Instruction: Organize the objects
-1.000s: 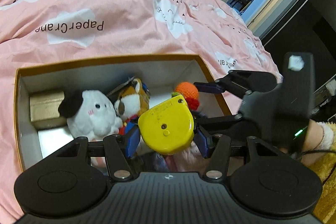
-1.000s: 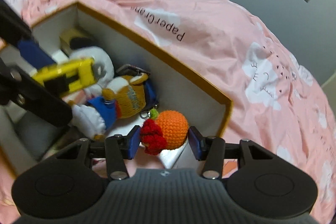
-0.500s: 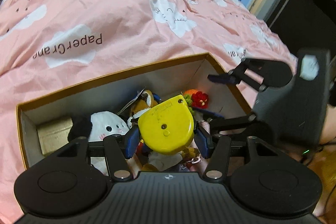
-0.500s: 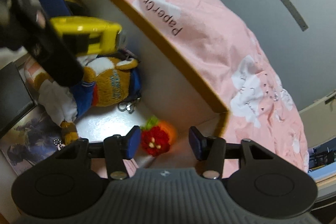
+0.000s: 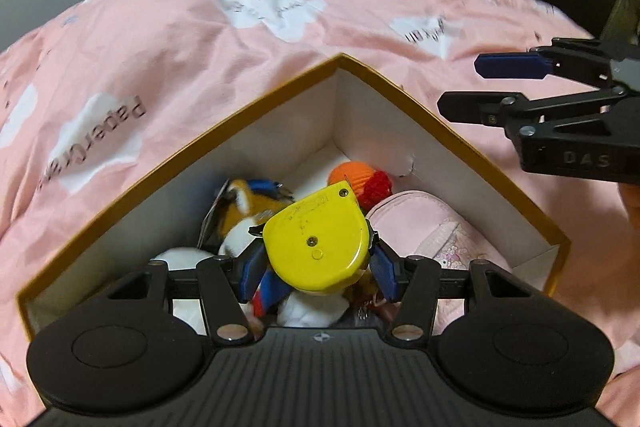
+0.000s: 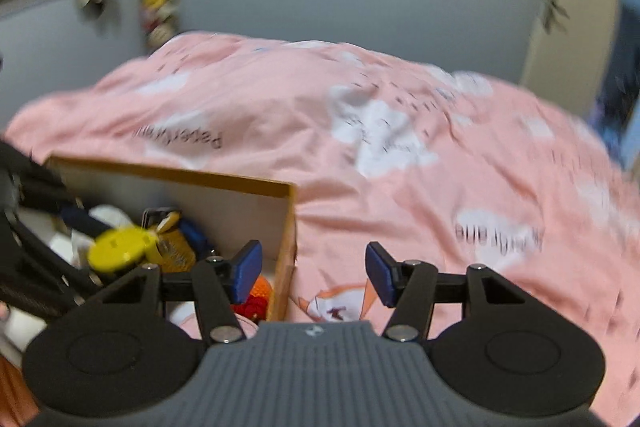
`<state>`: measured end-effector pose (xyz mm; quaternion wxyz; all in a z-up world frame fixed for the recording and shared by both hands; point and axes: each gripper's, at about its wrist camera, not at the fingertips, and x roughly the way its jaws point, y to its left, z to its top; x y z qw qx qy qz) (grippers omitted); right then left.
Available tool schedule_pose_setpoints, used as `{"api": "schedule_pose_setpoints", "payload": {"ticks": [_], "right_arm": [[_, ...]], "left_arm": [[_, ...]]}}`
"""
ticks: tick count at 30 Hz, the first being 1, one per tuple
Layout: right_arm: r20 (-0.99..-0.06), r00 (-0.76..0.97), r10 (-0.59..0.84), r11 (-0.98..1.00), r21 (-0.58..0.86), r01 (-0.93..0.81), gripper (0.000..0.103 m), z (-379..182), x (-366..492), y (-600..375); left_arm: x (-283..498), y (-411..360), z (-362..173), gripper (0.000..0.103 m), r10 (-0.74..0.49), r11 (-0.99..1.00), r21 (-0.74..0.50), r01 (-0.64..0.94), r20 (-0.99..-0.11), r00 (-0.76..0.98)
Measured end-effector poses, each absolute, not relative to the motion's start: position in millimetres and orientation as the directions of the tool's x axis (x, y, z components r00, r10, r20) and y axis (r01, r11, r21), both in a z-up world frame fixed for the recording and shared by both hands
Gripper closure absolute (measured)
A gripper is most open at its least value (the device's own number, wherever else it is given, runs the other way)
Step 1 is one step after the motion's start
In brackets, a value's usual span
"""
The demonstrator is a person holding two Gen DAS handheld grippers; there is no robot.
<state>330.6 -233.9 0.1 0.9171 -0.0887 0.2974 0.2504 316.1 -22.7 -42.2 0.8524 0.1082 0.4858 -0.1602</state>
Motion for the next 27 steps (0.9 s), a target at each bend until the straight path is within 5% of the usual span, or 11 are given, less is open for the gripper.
{"api": "schedule_pose_setpoints", "payload": {"ticks": [9,19,27], "right_arm": [[-0.598,0.672,0.437,0.861,0.063,-0.504,0.044,-11,332,-245],[-0.608,0.655,0.449,0.861,0.098,-0.499,0.044,-14,331,-250],[-0.607,0.658,0.446,0.861,0.09,-0.501,0.044,-9,326,-249]], "left_arm": [[335,-66,-75,0.039,0.016,0.795,0.325,0.512,-0.855,0.518],[346,-70,-84,0.029,0.014,0.787,0.325,0.524,-0.859,0.511],[337,-51,-58,0.033,-0.059,0.853,0.219,0.474,-0.862,0.504]]}}
